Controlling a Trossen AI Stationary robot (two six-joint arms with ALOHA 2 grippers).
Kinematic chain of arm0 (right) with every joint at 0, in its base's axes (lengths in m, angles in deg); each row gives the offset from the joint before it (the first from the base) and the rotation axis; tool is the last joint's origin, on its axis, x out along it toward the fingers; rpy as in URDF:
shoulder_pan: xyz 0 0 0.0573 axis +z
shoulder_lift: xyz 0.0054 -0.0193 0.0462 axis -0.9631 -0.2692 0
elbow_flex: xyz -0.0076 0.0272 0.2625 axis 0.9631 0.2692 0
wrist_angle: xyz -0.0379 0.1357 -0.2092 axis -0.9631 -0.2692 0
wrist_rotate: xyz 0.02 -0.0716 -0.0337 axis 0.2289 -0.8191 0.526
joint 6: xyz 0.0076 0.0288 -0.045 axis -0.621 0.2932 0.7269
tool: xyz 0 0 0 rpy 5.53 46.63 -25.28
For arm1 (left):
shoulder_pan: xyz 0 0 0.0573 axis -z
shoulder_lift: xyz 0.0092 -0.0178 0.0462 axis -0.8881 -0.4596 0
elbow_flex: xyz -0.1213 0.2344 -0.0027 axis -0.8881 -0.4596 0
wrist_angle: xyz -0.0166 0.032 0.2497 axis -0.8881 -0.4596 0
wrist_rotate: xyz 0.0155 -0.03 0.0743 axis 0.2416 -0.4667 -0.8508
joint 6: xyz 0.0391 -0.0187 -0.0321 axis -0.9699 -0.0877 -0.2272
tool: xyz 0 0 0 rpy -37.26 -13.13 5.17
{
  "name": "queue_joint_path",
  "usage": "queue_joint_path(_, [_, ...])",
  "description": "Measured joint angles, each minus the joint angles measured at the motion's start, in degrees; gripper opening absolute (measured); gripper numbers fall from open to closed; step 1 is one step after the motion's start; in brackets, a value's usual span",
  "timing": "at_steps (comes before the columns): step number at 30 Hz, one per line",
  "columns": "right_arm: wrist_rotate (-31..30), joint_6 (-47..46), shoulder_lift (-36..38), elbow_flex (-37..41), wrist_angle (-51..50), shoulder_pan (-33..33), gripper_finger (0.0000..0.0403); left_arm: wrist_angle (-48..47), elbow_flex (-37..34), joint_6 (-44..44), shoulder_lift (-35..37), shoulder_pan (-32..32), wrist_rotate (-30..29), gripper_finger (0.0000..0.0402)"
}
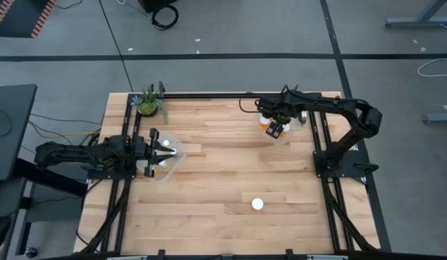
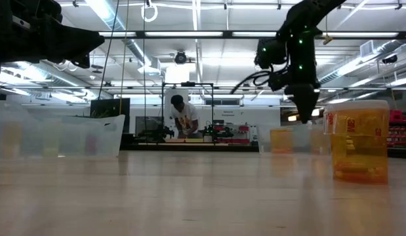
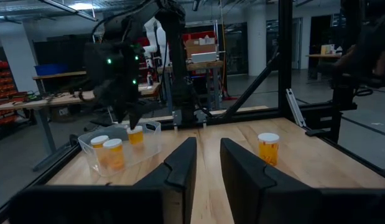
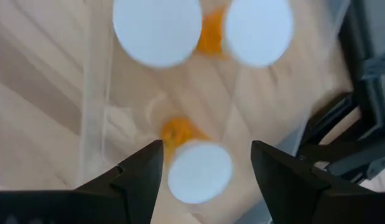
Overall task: Pick and place medicine bottles into bin by pill shape (circle, oval)
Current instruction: Put the large orange pill bottle into the right transparent bin
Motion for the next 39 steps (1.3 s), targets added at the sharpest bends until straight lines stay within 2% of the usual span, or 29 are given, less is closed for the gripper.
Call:
queue_joint_path(3, [0.6, -0.53, 0.01, -2.77, -0.87, 1.77, 0.025, 0.0, 0.0, 0.02, 0.0, 0.0, -0.01, 0.0085])
queue_joint_path(7, [5.94, -0.44, 0.02, -4.78, 0.4, 7.74, 0.025, 0.0, 0.0, 0.01, 0.0, 0.01, 0.0, 0.0086])
queue_joint_path(11, [10.51, -2.01, 0.02, -4.81, 3.94, 16.41, 0.0245, 0.0, 0.0, 0.0, 0.0, 0.0, 0.0, 0.0081])
queue_joint_path(16, [10.95, -4.46, 0.02, -3.73, 8.83, 30.04, 0.0244, 0.0, 0.0, 0.0, 0.0, 0.0, -0.01, 0.0079])
queue_joint_path(24, [9.47, -9.22, 0.02, -2.95, 20.01, 48.18, 0.0244, 0.0, 0.0, 0.02, -0.01, 0.01, -0.01, 0.0084])
queue_joint_path(28, [4.75, -9.82, 0.02, -2.95, 24.16, 55.13, 0.0243, 0.0, 0.0, 0.02, 0.0, 0.01, -0.02, 0.0078])
queue_joint_path(32, [-1.15, -10.08, 0.02, -2.95, 26.35, 60.12, 0.0245, 0.0, 0.0, 0.02, -0.01, 0.01, -0.01, 0.0076])
queue_joint_path(39, [-2.76, -8.25, -3.74, -2.95, 34.09, 63.69, 0.026, 0.01, 0.0, 0.02, -0.02, 0.0, 0.0, 0.0084])
